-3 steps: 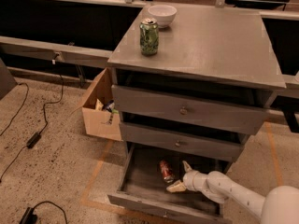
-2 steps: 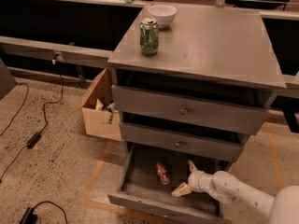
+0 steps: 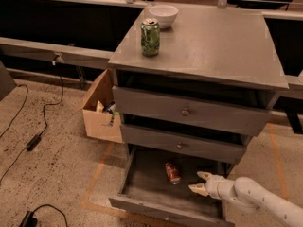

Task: Place coke can into bottom drawer

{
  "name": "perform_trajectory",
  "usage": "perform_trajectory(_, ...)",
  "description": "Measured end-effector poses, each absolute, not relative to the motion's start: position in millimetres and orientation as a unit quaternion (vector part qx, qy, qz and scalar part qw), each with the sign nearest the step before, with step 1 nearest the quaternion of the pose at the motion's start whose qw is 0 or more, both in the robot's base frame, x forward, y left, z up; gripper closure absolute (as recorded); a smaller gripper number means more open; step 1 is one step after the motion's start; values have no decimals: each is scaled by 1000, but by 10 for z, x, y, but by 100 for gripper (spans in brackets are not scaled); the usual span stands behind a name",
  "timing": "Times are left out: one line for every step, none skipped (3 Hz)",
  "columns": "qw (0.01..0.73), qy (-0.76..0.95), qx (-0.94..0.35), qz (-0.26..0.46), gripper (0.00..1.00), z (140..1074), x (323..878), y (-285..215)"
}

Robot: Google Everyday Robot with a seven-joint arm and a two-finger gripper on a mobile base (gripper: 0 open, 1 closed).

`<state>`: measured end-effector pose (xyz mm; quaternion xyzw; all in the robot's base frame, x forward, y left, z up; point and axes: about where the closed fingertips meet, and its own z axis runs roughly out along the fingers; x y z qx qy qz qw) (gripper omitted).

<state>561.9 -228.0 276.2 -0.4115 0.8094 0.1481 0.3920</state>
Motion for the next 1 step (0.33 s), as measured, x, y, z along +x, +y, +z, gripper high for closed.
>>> perform_trajectory(392, 809, -411, 148, 45, 2761, 5617, -2281)
